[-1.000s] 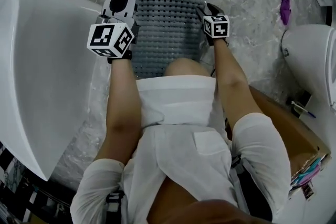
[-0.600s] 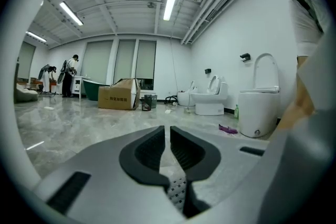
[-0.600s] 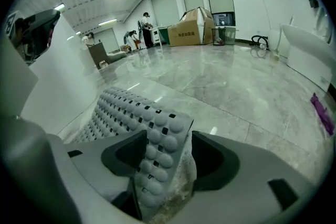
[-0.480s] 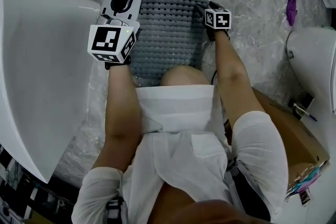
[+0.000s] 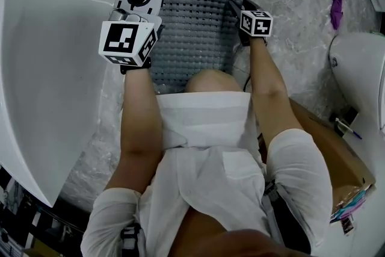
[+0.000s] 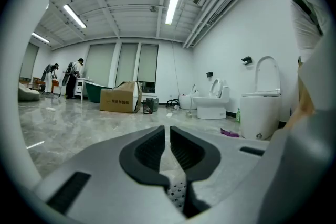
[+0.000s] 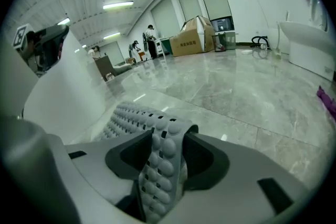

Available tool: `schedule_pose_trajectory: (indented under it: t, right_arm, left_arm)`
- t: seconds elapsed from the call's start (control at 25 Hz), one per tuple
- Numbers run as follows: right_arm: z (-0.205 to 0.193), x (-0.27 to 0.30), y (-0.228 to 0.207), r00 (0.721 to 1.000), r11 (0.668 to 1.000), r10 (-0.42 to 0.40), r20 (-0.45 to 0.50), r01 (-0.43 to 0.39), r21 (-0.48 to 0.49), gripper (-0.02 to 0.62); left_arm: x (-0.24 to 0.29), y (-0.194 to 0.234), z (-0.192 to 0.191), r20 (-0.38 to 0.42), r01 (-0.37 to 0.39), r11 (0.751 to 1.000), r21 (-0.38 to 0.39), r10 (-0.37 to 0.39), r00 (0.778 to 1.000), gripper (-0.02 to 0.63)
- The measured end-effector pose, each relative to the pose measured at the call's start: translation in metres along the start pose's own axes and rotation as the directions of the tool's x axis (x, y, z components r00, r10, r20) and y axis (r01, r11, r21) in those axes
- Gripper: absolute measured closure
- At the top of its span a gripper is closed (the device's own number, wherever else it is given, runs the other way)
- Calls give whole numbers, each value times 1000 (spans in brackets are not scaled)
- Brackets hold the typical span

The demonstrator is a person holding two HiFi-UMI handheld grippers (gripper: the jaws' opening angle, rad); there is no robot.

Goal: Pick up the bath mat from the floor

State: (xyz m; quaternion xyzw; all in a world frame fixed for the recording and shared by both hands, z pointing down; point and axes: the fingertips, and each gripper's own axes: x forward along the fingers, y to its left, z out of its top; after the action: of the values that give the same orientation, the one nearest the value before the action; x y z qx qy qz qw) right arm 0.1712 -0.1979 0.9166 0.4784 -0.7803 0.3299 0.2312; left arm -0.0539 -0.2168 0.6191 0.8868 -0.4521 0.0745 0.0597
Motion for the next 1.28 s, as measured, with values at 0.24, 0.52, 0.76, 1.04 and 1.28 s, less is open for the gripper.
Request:
schedule_pose_trajectory:
  t: [0.24,0.52,0.76,1.04,1.28]
  right_arm:
    - [16,-13,36,961,959,262,92,-270,88,508]
    - [21,-12,74,953,949,301,18,-298,-102,537]
    - [36,-21,95,969,945,241,50,-222,-241,548]
    - [68,-47,133,951,937,285,122,-249,-247,557]
    - [116,-75,175,923,914,330,200,-259,-310,560]
  left_arm:
    - [2,-1,2,15,6,1000,-14,-5,1000,568]
    - [-2,-1,6,23,5,1000,-10,-4,1000,568]
    - [-5,3,8,33,-13,1000,-17,14,999,568]
    - [-16,7,18,58,-39,999,-12,40,998,568]
    - [-24,10,30,94,-55,998,-11,56,994,568]
